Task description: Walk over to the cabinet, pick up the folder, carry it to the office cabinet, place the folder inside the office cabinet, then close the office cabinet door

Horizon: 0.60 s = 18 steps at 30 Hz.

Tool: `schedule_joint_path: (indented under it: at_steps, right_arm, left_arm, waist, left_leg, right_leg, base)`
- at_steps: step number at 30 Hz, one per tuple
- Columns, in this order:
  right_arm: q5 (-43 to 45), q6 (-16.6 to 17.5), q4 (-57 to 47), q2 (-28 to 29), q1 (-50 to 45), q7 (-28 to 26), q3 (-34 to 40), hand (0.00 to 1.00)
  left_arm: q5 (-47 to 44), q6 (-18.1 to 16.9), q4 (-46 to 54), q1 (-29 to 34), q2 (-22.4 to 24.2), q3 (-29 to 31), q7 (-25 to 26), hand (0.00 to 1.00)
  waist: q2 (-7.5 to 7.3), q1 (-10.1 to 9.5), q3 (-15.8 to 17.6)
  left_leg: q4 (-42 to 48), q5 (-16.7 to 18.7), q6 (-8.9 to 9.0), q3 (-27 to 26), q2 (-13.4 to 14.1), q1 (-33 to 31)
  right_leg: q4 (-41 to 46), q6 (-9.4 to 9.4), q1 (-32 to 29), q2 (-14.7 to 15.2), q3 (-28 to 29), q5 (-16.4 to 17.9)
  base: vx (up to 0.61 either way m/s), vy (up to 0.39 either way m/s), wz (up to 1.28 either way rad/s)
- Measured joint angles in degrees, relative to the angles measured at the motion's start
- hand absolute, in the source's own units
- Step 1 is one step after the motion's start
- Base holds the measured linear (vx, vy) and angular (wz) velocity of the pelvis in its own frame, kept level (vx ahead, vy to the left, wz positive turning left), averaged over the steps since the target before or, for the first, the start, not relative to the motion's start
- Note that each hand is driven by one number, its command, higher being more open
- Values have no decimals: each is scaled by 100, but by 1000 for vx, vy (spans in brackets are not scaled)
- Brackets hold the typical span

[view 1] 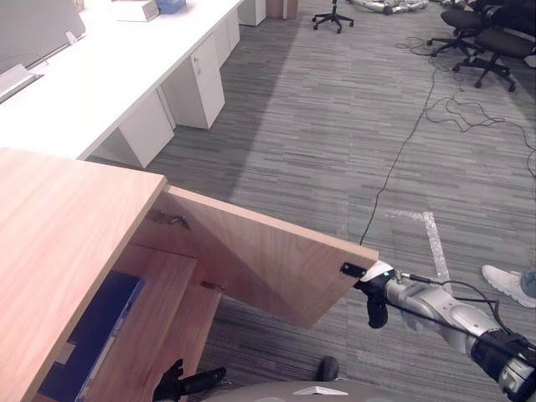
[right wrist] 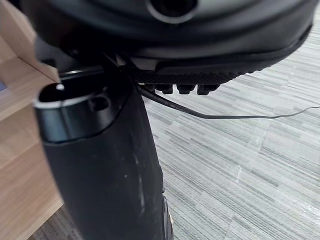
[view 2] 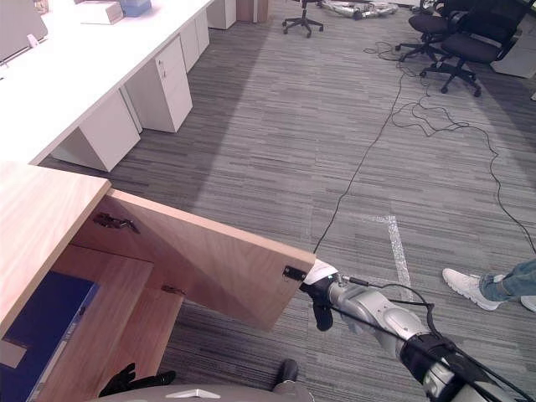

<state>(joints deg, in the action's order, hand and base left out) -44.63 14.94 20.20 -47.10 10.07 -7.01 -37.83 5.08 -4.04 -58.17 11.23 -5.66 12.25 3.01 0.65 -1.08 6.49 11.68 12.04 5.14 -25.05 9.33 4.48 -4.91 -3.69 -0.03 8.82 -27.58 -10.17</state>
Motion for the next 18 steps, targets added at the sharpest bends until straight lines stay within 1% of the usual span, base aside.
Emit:
schedule_joint_path:
  at_steps: [6, 9, 11, 12, 13, 14, 18]
  right_arm:
    - [62, 32, -808, -24, -280, -16, -90, 100]
    - [184, 37, -1215, 86, -279, -16, -354, 100]
    - [449, 83, -1500, 340, -240, -21, -623, 100]
    - [457, 86, -1534, 411, -225, -24, -692, 100]
    - [489, 174, -1554, 472, -220, -82, -863, 100]
    - [571, 208, -1551, 518, -224, -102, -1056, 100]
    - [802, 217, -1384, 810, -263, -141, -1263, 100]
  left_arm:
    - [-2, 2, -84, 0, 13, 117, 0, 100]
    - [-1, 5, -152, -2, 16, 212, 1, 100]
    - [-6, 6, -194, -13, 14, 227, 5, 100]
    - [-5, 7, -197, -16, 14, 226, 6, 100]
    - [-4, 10, -209, -16, 15, 225, 7, 100]
    - [-5, 12, -208, -17, 19, 226, 6, 100]
    - [-7, 12, -207, -20, 21, 221, 17, 100]
  waist:
    - [-42, -2, -28]
    - [-92, -19, -102]
    - [-132, -40, -143]
    - [-140, -47, -168]
    - [-151, -76, -264]
    - [-153, -103, -279]
    - [-135, -134, -280]
  left_leg:
    - [19, -20, 26, -22, 37, -6]
    - [41, -20, 27, -40, 78, -13]
    - [106, -17, 32, -28, 120, -47]
    - [121, -17, 32, -18, 124, -70]
    - [141, -18, 32, -2, 126, -150]
    - [176, -17, 31, 18, 131, -174]
    - [234, -22, 30, 133, 136, -186]
  right_leg:
    - [2, 5, -9, -34, 62, 5]
    - [8, 9, -20, -74, 103, 7]
    - [29, 31, -23, -103, 104, 8]
    - [29, 36, -35, -104, 101, 9]
    - [29, 45, -95, -103, 95, 2]
    - [30, 48, -91, -102, 84, 0]
    - [29, 76, -4, -90, -24, 2]
  base:
    - [-61, 53, -3]
    - [-45, 48, -5]
    - [-30, 56, 2]
    - [-43, 66, 5]
    - [-36, 74, 6]
    - [-44, 92, 7]
    - [-43, 85, 13]
